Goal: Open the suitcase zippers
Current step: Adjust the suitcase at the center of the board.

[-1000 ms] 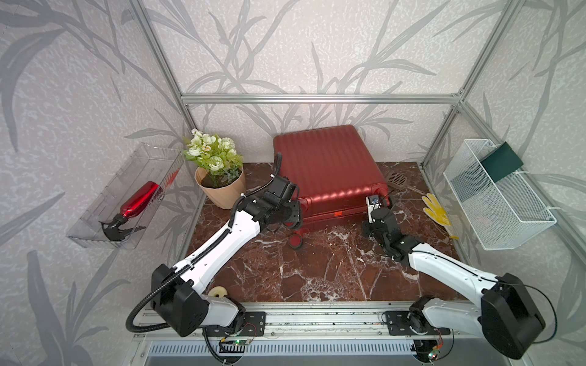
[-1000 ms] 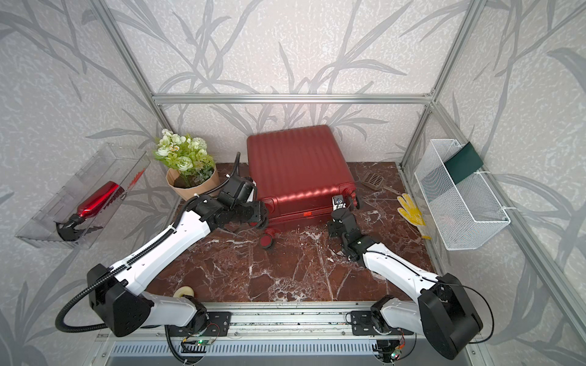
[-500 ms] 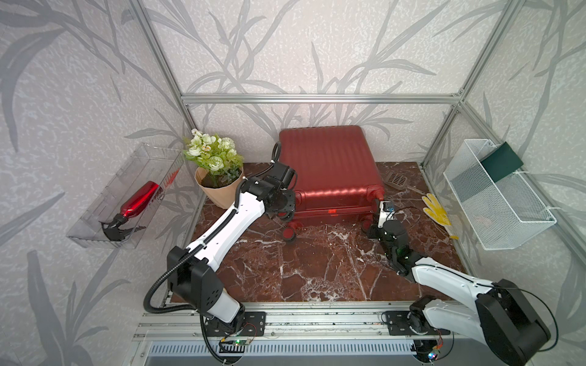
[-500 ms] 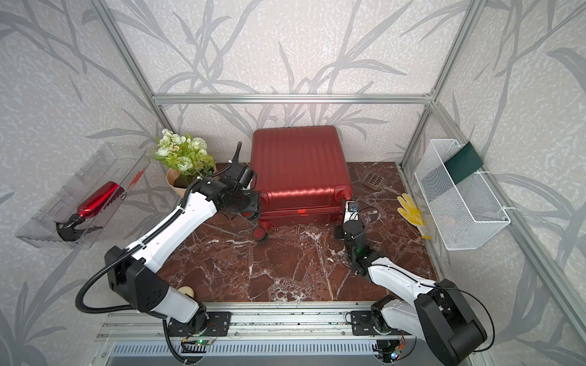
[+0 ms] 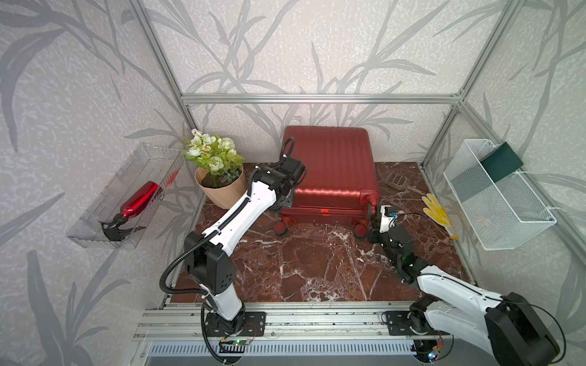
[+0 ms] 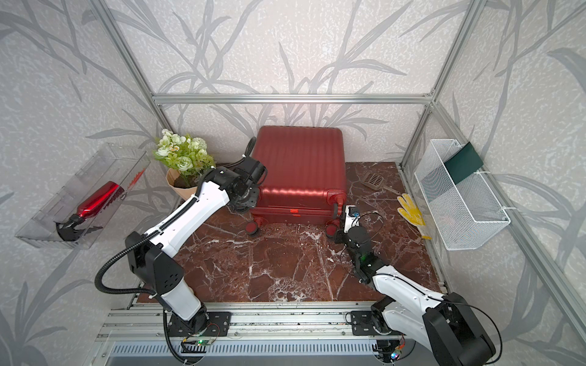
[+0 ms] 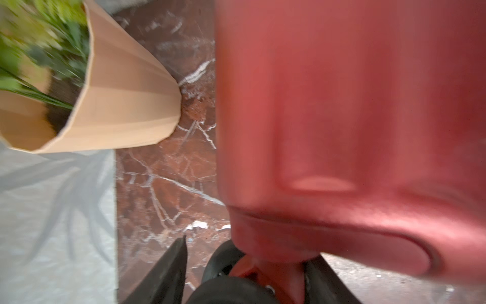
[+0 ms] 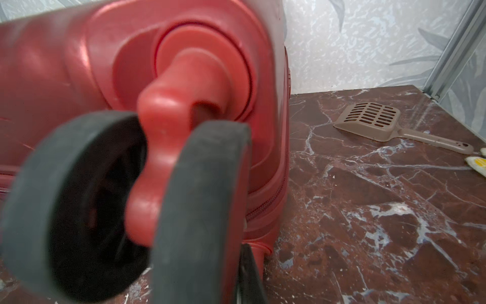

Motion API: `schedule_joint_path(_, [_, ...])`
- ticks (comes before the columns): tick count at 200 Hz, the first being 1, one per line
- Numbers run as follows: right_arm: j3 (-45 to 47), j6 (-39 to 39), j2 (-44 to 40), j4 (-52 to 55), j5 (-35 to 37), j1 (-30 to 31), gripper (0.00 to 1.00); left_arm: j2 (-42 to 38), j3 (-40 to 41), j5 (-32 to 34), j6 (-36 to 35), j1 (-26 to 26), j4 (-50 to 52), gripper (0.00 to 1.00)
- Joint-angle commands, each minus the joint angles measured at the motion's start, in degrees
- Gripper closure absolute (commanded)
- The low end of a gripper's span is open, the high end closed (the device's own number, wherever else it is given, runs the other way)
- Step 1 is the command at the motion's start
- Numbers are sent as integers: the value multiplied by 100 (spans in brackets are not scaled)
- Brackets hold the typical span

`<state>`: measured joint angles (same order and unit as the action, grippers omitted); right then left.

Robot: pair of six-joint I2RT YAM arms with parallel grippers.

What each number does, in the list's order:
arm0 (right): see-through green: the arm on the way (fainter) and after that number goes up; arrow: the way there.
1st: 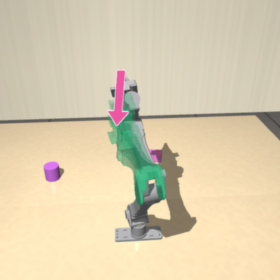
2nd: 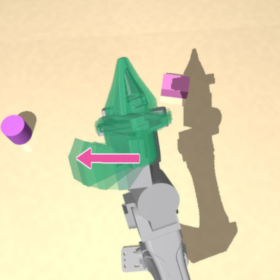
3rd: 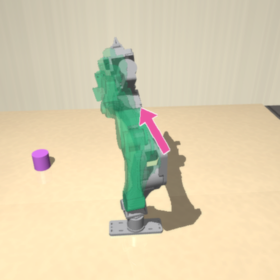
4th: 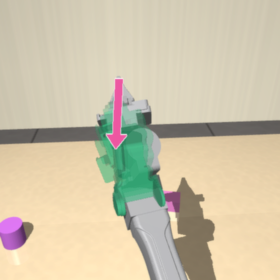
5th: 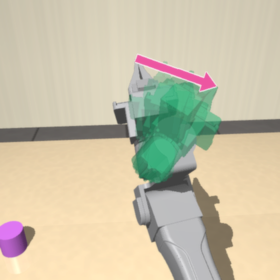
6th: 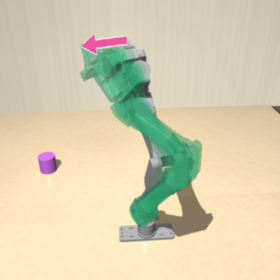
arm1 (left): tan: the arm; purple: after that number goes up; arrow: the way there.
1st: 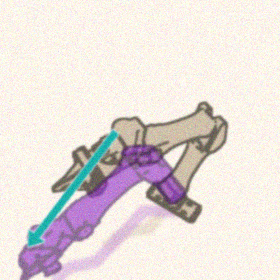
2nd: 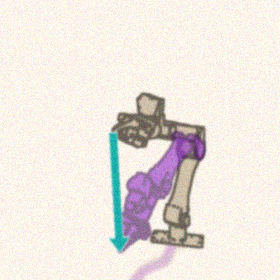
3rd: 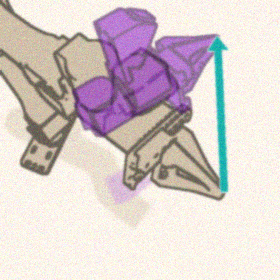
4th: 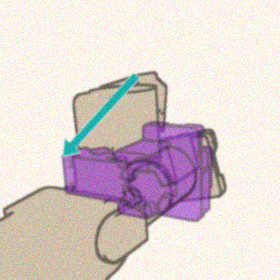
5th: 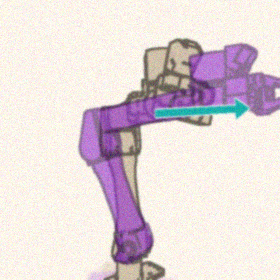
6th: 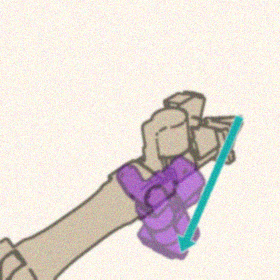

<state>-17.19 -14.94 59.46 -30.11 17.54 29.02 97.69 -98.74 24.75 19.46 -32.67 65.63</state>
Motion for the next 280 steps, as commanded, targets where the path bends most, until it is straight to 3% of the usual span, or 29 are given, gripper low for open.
schedule_joint_path(1, [39, 54, -266, 109, -67, 247, 100, -423, -238, 605, 959, -678, -934, 43])
schedule_joint_path(30, [145, 41, -437, 126, -174, 620, 100, -361, -201, -290, 1293, -1447, -1363, 39])
schedule_joint_path(50, [235, -39, -513, 192, -146, 710, 100, -43, -693, 222, 1317, -1812, -989, 34])
schedule_joint_path(78, [281, -33, -717, 442, -156, 712, 100, -130, -704, 706, 1237, -1850, -645, 34])
schedule_joint_path(117, [218, 22, -818, 675, 18, 717, 100, -577, 150, 169, 1371, -1825, -944, 37])
schedule_joint_path(157, [76, 68, -890, 989, 170, 716, 100, -639, 852, -51, 1329, -1274, -901, 57])
schedule_joint_path(190, [58, 97, -943, 1115, 212, 716, 100, -750, 1439, -499, 1340, -596, -1325, 58])
schedule_joint_path(211, [49, 110, -985, 1182, 193, 714, 100, -621, 1495, -708, 1268, -440, -1513, 58])
schedule_joint_path(245, [-10, 184, -1192, 1522, 424, 713, 100, -291, 1331, 110, 1440, -218, -1078, 62])
schedule_joint_path(280, [33, 175, -1472, 1798, 750, 712, 100, -408, 1544, 310, 1483, 642, -1250, 66])
